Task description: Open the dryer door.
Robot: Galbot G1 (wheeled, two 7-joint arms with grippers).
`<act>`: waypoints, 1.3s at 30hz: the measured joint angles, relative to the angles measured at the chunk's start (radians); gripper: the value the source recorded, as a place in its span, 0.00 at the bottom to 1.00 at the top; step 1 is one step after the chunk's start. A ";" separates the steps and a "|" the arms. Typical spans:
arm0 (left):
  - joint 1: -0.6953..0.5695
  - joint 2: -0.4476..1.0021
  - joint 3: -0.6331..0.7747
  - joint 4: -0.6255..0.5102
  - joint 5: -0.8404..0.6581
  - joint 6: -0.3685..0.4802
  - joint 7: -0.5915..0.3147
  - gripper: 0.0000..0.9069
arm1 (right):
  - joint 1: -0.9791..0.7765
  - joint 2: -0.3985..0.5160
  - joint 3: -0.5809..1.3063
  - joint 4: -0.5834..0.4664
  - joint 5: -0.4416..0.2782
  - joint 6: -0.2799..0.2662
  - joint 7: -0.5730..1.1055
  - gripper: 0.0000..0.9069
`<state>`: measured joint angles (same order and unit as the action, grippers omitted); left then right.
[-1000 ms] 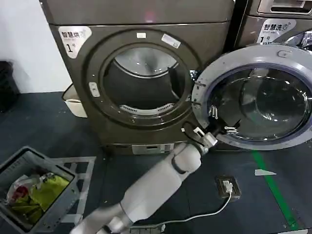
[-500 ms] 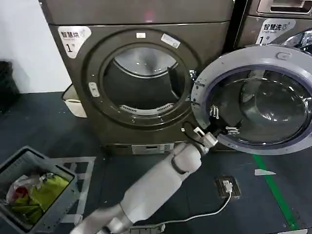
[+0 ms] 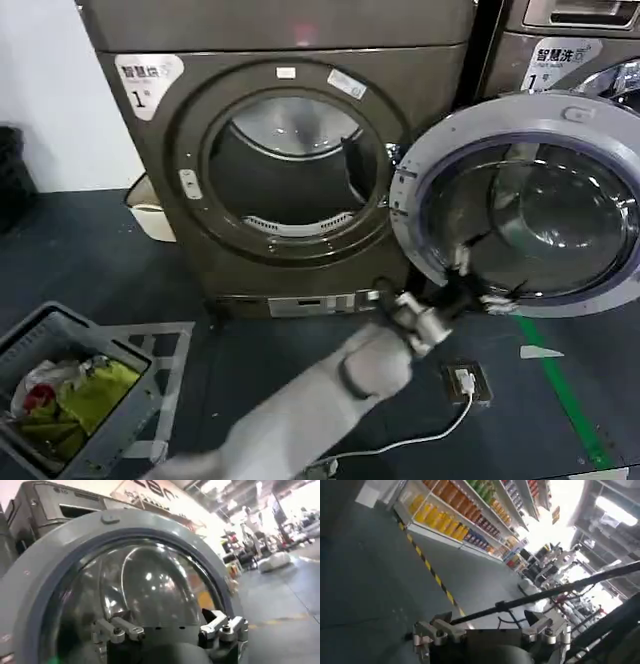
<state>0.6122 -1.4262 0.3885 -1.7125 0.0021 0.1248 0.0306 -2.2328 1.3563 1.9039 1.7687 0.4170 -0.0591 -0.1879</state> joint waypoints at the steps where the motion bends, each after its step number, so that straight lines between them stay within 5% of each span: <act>1: 0.010 0.035 -0.001 -0.029 -0.008 0.008 0.006 1.00 | 0.002 -0.001 0.000 -0.004 0.000 0.001 -0.002 1.00; 18: 0.273 0.589 -0.258 -0.481 -0.293 0.130 0.043 1.00 | 0.043 0.007 -0.003 0.019 0.019 -0.017 -0.012 1.00; 31: 0.542 0.875 -0.612 -0.463 -0.465 0.223 -0.032 1.00 | 0.068 0.022 0.005 0.021 0.026 -0.011 -0.037 1.00; 39: 0.713 0.875 -0.830 -0.425 -0.606 0.427 -0.072 1.00 | 0.087 0.008 -0.005 0.007 0.023 -0.009 -0.040 1.00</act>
<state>1.3248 -0.5508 -0.4410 -2.1380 -0.6041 0.5517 -0.0418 -2.1454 1.3642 1.8991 1.7759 0.4396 -0.0676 -0.2278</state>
